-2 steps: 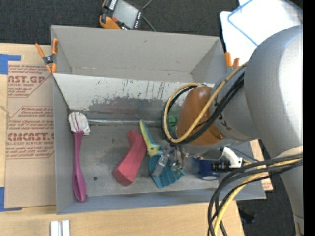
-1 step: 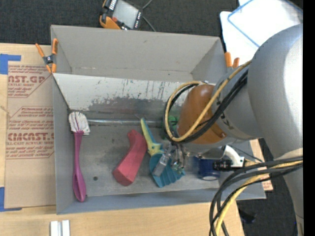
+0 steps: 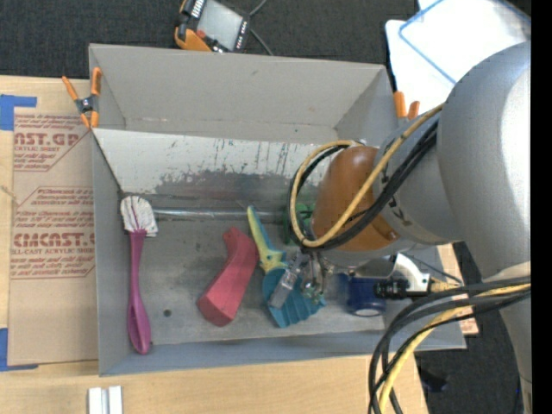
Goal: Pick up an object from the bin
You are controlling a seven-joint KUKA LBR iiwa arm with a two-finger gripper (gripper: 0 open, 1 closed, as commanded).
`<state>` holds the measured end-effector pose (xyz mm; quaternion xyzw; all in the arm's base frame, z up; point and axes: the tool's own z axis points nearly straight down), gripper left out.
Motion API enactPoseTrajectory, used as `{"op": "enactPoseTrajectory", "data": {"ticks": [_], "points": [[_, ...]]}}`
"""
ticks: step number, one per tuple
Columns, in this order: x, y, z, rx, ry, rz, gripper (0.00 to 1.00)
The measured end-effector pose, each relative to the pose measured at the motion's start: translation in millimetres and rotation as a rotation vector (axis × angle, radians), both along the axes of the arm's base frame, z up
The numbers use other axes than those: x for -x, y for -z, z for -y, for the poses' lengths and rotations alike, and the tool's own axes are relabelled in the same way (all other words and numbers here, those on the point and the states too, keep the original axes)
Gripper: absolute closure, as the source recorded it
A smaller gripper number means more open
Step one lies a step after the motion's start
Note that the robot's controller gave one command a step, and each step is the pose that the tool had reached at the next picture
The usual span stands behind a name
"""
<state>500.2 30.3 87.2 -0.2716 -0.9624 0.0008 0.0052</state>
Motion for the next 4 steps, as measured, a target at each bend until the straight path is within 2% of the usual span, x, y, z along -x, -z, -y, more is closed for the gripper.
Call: {"op": "enactPoseTrajectory", "data": {"ticks": [4], "points": [[1.0,-71.4,-0.9,-0.001,-0.002,-0.003,1.00]]}}
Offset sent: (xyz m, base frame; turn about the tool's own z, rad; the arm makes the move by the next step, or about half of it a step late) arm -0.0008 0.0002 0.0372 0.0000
